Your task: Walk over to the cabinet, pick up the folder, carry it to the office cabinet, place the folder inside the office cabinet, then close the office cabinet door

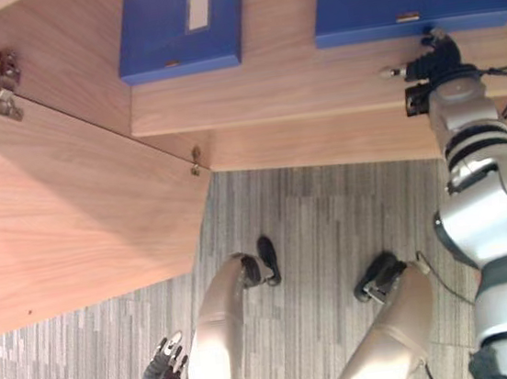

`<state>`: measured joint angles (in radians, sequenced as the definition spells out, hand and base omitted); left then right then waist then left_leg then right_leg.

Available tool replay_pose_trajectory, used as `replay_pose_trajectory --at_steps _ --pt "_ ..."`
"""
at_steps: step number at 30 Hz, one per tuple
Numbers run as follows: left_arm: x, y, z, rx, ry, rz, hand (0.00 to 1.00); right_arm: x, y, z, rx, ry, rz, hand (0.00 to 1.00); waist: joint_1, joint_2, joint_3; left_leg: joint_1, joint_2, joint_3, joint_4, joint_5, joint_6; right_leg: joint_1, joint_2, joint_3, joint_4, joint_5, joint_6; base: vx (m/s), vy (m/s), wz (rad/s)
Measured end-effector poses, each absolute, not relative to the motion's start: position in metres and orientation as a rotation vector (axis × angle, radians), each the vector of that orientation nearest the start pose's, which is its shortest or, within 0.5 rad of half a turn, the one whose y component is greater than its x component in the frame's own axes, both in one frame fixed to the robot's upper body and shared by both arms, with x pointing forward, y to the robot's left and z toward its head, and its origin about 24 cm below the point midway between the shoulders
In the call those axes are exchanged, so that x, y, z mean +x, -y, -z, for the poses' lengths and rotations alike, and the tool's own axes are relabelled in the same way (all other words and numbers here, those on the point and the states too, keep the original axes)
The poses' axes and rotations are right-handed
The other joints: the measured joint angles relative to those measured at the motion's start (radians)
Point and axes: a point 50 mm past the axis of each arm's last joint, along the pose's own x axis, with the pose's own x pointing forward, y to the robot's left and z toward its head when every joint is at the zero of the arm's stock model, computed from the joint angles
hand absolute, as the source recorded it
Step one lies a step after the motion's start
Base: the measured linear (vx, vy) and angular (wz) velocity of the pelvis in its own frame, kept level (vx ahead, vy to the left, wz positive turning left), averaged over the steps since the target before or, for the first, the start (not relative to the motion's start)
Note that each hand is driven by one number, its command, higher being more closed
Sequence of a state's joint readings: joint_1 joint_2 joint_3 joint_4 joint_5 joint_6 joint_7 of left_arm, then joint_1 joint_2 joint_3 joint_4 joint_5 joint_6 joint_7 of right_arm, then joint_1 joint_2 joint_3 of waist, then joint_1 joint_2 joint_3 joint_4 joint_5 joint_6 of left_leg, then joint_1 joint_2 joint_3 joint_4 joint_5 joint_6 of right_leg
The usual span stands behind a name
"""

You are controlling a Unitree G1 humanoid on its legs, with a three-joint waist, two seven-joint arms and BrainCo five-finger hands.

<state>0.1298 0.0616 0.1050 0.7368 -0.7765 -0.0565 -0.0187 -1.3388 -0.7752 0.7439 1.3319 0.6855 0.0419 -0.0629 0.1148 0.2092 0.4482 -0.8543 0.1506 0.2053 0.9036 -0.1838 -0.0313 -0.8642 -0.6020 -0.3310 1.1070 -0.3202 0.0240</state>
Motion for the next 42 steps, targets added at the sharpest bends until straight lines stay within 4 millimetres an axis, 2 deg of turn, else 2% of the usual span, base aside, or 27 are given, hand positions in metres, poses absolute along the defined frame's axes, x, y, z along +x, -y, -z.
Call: replay_pose_trajectory --at_steps 6,11,14,17,19,20,22,24,26,27,29,31,33,35,37,39,42 --pt "0.146 -0.198 0.120 -0.711 -0.648 -0.445 0.00 0.397 0.312 -0.244 -0.640 -0.125 0.343 0.00 0.002 -0.004 -0.003 0.030 0.006 0.007 -0.033 0.002 0.000 0.033 0.015 -0.017 -0.044 0.016 0.000 0.06 -0.026 -0.07" --pt "0.149 -0.200 0.111 -0.719 -0.588 -0.407 0.00 0.398 0.306 -0.219 -0.873 -0.209 0.231 0.00 0.003 -0.025 -0.015 0.088 0.006 0.011 -0.108 0.025 0.000 0.101 0.037 -0.050 -0.122 0.041 0.005 0.08 -0.004 -0.04" --pt "0.148 -0.203 0.109 -0.722 -0.573 -0.411 0.00 0.398 0.297 -0.197 -0.894 -0.247 0.159 0.00 -0.003 -0.038 -0.019 0.150 0.008 0.012 -0.181 0.048 -0.003 0.174 0.063 -0.083 -0.199 0.066 0.008 0.12 0.028 -0.07" --pt "0.149 -0.207 0.107 -0.723 -0.552 -0.422 0.00 0.397 0.281 -0.160 -0.886 -0.307 0.058 0.00 -0.014 -0.059 -0.025 0.240 0.014 0.014 -0.265 0.068 -0.013 0.275 0.097 -0.123 -0.292 0.093 0.014 0.13 0.037 -0.09" --pt "0.152 -0.208 0.103 -0.720 -0.532 -0.416 0.00 0.387 0.268 -0.111 -0.818 -0.404 -0.027 0.00 -0.013 -0.077 -0.034 0.335 0.025 0.022 -0.317 0.072 -0.015 0.377 0.128 -0.145 -0.361 0.107 0.024 0.13 0.020 -0.15" --pt "0.153 -0.208 0.102 -0.719 -0.527 -0.414 0.00 0.383 0.265 -0.099 -0.792 -0.427 -0.041 0.00 -0.013 -0.083 -0.037 0.356 0.027 0.022 -0.326 0.072 -0.015 0.403 0.133 -0.154 -0.375 0.108 0.026 0.14 0.004 -0.07" --pt "0.157 -0.209 0.098 -0.700 -0.510 -0.400 0.00 0.358 0.259 -0.041 -0.656 -0.556 -0.074 0.00 -0.014 -0.109 -0.052 0.440 0.027 0.019 -0.374 0.073 -0.022 0.505 0.149 -0.188 -0.432 0.114 0.036 0.15 -0.002 0.05" --pt "0.156 -0.211 0.099 -0.696 -0.513 -0.405 0.00 0.335 0.260 -0.006 -0.545 -0.646 -0.061 0.00 -0.013 -0.123 -0.074 0.483 0.027 0.018 -0.400 0.073 -0.027 0.564 0.156 -0.216 -0.466 0.118 0.044 0.12 0.005 0.11" --pt "0.156 -0.215 0.098 -0.697 -0.506 -0.422 0.00 0.294 0.271 0.037 -0.340 -0.759 0.035 0.00 -0.013 -0.140 -0.122 0.541 0.025 0.008 -0.456 0.082 -0.038 0.644 0.180 -0.252 -0.537 0.135 0.061 0.13 0.018 0.16" --pt "0.155 -0.216 0.099 -0.697 -0.509 -0.428 0.00 0.282 0.274 0.048 -0.271 -0.781 0.079 0.00 -0.011 -0.144 -0.135 0.560 0.024 0.007 -0.479 0.088 -0.040 0.667 0.188 -0.266 -0.564 0.142 0.063 0.13 0.013 0.15" --pt "0.147 -0.220 0.106 -0.680 -0.548 -0.470 0.00 0.231 0.276 0.089 -0.053 -0.884 0.236 0.00 -0.013 -0.174 -0.212 0.635 0.017 0.000 -0.607 0.139 -0.055 0.746 0.236 -0.304 -0.685 0.181 0.075 0.16 -0.020 0.15" --pt "0.143 -0.221 0.111 -0.663 -0.577 -0.493 0.00 0.203 0.270 0.109 0.070 -0.938 0.323 0.00 -0.018 -0.189 -0.257 0.680 0.014 -0.005 -0.707 0.189 -0.073 0.785 0.274 -0.329 -0.774 0.215 0.077 0.15 -0.060 0.13" --pt "0.143 -0.215 0.115 -0.638 -0.604 -0.505 0.00 0.176 0.257 0.127 0.160 -0.988 0.403 0.00 -0.042 -0.196 -0.294 0.740 0.014 -0.006 -0.837 0.250 -0.083 0.835 0.327 -0.353 -0.893 0.266 0.081 0.11 -0.071 0.08" --pt "0.146 -0.207 0.115 -0.613 -0.613 -0.494 0.00 0.156 0.242 0.139 0.209 -1.021 0.453 0.00 -0.051 -0.197 -0.321 0.771 0.015 -0.003 -0.896 0.274 -0.086 0.866 0.359 -0.358 -0.965 0.301 0.084 0.06 -0.044 -0.01" --pt "0.151 -0.198 0.111 -0.554 -0.606 -0.465 0.00 0.132 0.222 0.152 0.372 -1.037 0.565 0.00 -0.065 -0.200 -0.339 0.794 0.010 -0.009 -0.922 0.282 -0.087 0.901 0.369 -0.377 -1.005 0.315 0.091 0.05 -0.013 0.16" --pt "0.168 -0.187 0.091 -0.524 -0.506 -0.409 0.00 0.099 0.198 0.165 0.570 -1.083 0.698 0.00 -0.065 -0.206 -0.355 0.799 0.003 -0.032 -0.937 0.288 -0.084 0.923 0.370 -0.406 -1.015 0.314 0.093 0.03 0.013 0.32" --pt "0.184 -0.179 0.065 -0.467 -0.392 -0.346 0.00 0.090 0.197 0.167 0.658 -1.057 0.809 0.00 -0.063 -0.209 -0.363 0.802 -0.003 -0.050 -0.952 0.298 -0.077 0.936 0.369 -0.431 -1.014 0.314 0.093 -0.01 0.014 0.26"
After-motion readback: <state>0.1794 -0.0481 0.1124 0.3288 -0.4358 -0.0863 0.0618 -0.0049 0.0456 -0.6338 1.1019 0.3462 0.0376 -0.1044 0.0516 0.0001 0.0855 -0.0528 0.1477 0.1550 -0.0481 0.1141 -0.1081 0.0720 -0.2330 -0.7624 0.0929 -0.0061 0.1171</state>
